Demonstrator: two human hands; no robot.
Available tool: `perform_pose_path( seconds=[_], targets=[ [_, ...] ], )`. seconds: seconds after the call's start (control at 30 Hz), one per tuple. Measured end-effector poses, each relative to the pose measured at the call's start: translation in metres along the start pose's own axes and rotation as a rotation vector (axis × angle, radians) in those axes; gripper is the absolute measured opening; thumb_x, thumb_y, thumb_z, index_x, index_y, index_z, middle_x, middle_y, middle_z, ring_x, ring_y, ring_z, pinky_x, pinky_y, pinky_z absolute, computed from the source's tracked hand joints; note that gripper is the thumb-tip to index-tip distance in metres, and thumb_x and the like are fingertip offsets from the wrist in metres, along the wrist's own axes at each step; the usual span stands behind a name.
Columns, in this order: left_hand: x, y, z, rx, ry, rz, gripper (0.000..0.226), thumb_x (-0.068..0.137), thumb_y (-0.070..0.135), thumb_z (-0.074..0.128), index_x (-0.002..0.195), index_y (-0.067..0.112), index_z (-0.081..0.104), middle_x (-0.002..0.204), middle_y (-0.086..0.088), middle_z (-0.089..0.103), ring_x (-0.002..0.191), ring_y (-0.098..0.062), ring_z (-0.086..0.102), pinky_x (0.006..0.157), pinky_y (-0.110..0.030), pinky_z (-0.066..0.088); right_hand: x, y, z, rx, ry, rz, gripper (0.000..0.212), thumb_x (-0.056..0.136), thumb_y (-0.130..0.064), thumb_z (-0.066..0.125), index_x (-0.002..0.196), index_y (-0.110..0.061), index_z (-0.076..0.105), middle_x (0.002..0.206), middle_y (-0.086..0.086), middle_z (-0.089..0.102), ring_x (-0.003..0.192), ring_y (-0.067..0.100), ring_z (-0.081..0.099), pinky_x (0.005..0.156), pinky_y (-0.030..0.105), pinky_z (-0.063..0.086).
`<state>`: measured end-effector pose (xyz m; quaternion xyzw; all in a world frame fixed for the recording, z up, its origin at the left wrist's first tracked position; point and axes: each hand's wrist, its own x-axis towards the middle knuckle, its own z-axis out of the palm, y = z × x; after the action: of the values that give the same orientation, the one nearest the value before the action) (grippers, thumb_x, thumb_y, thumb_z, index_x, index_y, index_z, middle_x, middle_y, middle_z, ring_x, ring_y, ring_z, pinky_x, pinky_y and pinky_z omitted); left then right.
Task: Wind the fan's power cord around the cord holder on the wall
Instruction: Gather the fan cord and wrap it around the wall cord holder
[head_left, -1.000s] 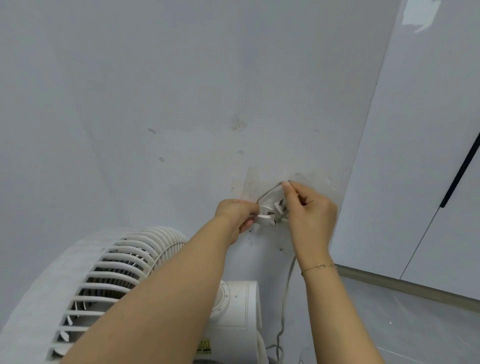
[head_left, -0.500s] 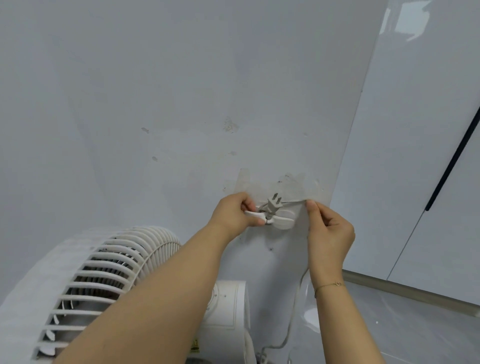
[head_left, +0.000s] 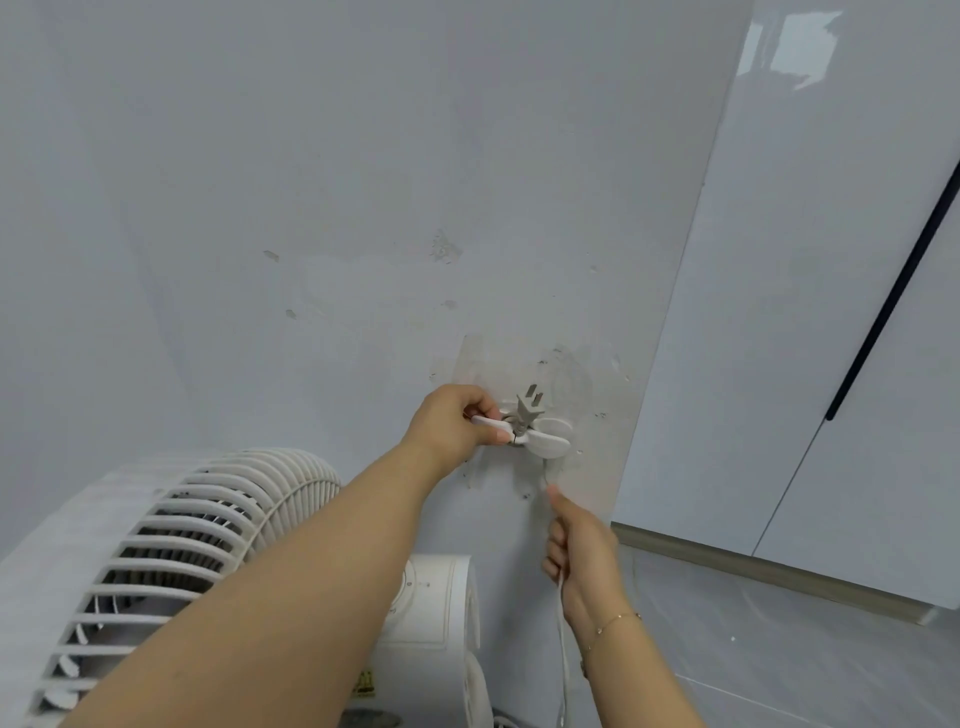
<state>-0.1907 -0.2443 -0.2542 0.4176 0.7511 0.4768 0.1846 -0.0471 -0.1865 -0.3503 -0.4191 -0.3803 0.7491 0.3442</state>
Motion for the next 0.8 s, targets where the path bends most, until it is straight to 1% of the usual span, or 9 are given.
perform_pose_path(
  seconds=[0.1,0.23,0.33,0.43,0.57,0.6,0.67,0.7,0.8],
  targets=[
    [0.001,0.0,-0.001,0.003,-0.008,-0.01,0.023,0.071,0.005,0.078,0.067,0.017,0.06,0.067,0.002,0.053,0.059,-0.009,0.045,0.048,-0.009,0.038,0.003,0.009,0.004,0.046,-0.108,0.106,0.01,0.089,-0.016,0.062,0.081,-0.011,0.058,0.057,0.001,0.046,0.033,0.008,0.028,0.033,0.019,0.021],
    [-0.002,-0.001,-0.003,-0.012,0.019,-0.026,0.021,0.069,0.008,0.081,0.078,0.013,0.063,0.07,0.003,0.053,0.06,-0.007,0.047,0.042,-0.003,0.036,-0.001,0.011,0.016,-0.028,-0.183,0.03,0.009,0.09,0.001,0.052,0.09,0.002,0.061,0.066,0.01,0.054,0.034,0.01,0.033,0.033,0.018,0.024],
    [-0.003,-0.002,-0.005,-0.004,0.049,-0.051,0.031,0.068,0.013,0.083,0.089,0.012,0.06,0.076,0.005,0.053,0.065,-0.008,0.049,0.052,-0.01,0.042,-0.006,0.008,0.024,-0.107,-0.268,-0.012,0.007,0.09,0.001,0.055,0.087,0.001,0.062,0.063,0.01,0.055,0.035,0.009,0.033,0.034,0.018,0.025],
    [-0.003,-0.003,-0.006,0.028,0.044,-0.088,0.033,0.07,0.008,0.081,0.091,0.014,0.056,0.081,0.003,0.052,0.075,-0.014,0.051,0.059,-0.015,0.043,-0.004,0.004,0.027,-0.142,-0.289,-0.037,0.005,0.088,-0.002,0.06,0.084,0.0,0.062,0.059,0.007,0.053,0.035,0.009,0.031,0.034,0.018,0.023],
    [-0.003,-0.008,-0.01,0.203,-0.048,-0.216,0.024,0.075,0.009,0.076,0.093,0.012,0.061,0.091,-0.004,0.058,0.085,-0.017,0.055,0.08,-0.024,0.049,-0.001,0.002,0.03,-0.14,-0.313,-0.044,0.006,0.087,-0.002,0.061,0.082,0.001,0.063,0.055,0.005,0.053,0.033,0.008,0.03,0.033,0.017,0.022],
    [-0.004,-0.009,-0.011,0.215,-0.1,-0.251,0.02,0.077,0.011,0.075,0.094,0.009,0.067,0.086,-0.004,0.06,0.081,-0.016,0.056,0.075,-0.019,0.049,-0.001,0.001,0.031,-0.138,-0.322,-0.045,0.007,0.087,-0.002,0.061,0.082,0.001,0.063,0.054,0.005,0.053,0.033,0.007,0.03,0.033,0.017,0.022],
    [-0.006,-0.007,-0.011,0.207,-0.175,-0.287,0.023,0.08,0.015,0.073,0.1,0.004,0.072,0.072,-0.002,0.06,0.067,-0.011,0.054,0.05,-0.007,0.043,0.0,0.001,0.034,-0.129,-0.339,-0.046,0.006,0.088,-0.003,0.06,0.084,0.001,0.063,0.055,0.005,0.053,0.033,0.007,0.03,0.033,0.017,0.022],
    [-0.006,-0.006,-0.01,0.196,-0.189,-0.294,0.023,0.08,0.015,0.073,0.1,0.005,0.072,0.07,-0.001,0.059,0.064,-0.009,0.053,0.045,-0.006,0.04,0.001,0.001,0.034,-0.124,-0.344,-0.045,0.007,0.088,-0.003,0.06,0.085,0.001,0.064,0.055,0.005,0.054,0.033,0.007,0.03,0.033,0.017,0.022],
    [-0.002,-0.005,-0.008,0.182,-0.205,-0.317,0.011,0.08,0.016,0.073,0.091,0.013,0.07,0.084,-0.007,0.063,0.078,-0.015,0.056,0.063,-0.018,0.044,0.002,0.002,0.035,-0.114,-0.349,-0.033,0.008,0.089,-0.002,0.06,0.082,0.0,0.064,0.054,0.005,0.054,0.032,0.007,0.03,0.033,0.016,0.022]
  ],
)
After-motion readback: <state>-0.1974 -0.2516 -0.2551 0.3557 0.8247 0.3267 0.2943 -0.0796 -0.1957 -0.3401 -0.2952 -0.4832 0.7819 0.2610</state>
